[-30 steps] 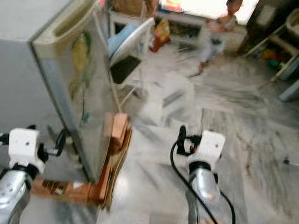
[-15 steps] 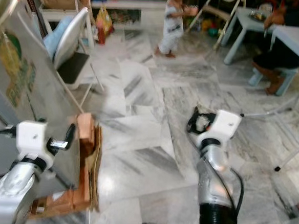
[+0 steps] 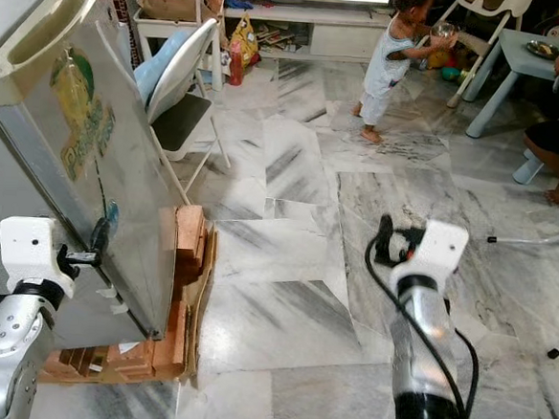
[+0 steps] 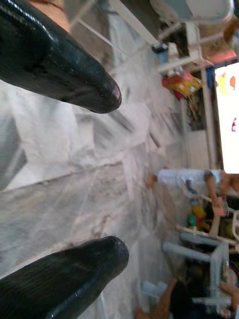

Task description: Restocking fridge

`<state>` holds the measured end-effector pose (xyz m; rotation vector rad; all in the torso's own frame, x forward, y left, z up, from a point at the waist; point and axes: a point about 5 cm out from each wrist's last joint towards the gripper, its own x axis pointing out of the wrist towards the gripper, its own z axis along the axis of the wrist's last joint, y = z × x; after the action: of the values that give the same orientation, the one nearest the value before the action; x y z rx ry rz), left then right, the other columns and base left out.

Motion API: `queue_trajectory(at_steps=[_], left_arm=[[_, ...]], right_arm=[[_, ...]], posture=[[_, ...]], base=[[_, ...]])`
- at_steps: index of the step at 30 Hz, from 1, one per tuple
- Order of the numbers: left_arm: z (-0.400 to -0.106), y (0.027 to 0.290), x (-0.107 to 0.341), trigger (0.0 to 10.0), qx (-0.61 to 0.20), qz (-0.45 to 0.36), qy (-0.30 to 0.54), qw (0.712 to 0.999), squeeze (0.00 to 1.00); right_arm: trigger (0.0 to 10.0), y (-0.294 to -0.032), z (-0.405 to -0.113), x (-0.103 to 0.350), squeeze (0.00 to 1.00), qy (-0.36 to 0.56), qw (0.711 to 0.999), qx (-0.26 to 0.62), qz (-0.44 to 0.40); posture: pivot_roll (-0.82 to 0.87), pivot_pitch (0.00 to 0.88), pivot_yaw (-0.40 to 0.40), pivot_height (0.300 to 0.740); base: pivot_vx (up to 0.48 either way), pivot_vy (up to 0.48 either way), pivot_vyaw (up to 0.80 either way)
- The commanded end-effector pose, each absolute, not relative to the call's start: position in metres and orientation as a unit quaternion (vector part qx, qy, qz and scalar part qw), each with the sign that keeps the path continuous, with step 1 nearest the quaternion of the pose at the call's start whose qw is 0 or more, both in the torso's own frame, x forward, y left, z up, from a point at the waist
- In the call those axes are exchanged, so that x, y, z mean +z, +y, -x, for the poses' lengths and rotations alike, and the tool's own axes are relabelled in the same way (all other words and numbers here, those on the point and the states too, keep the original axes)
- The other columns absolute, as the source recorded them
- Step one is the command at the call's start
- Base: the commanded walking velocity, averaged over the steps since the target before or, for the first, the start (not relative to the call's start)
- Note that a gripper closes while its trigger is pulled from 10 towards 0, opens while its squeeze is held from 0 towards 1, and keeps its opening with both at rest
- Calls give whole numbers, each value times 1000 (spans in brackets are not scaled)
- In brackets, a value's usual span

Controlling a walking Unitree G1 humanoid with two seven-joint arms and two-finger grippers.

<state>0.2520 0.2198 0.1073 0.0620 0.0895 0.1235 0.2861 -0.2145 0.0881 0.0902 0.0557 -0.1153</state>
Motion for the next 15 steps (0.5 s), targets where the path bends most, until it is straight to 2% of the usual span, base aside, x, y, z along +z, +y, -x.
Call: queue_trajectory(at_steps=[1,3,7,15], left_arm=[[-257,216,105,10000,40,-29,57,997,0],[-261,215,104,10000,35,-40,62,997,0],[-278,221,107,10000,51,-45,62,996,0],[-275,224,100,10000,53,-61,81,993,0]], right_arm=[[10000,-205,-285,96,0,18,999,-33,-40],[10000,-200,-280,93,0,24,999,-21,-38],[10000,-187,-249,76,0,65,997,24,-30],[10000,-194,-236,71,0,85,996,22,-10]], posture=[[89,92,-51,740],[90,91,-55,740],[86,93,-58,740],[61,97,-56,740]], base=[[0,0,0],[0,0,0],[0,0,0],[0,0,0]])
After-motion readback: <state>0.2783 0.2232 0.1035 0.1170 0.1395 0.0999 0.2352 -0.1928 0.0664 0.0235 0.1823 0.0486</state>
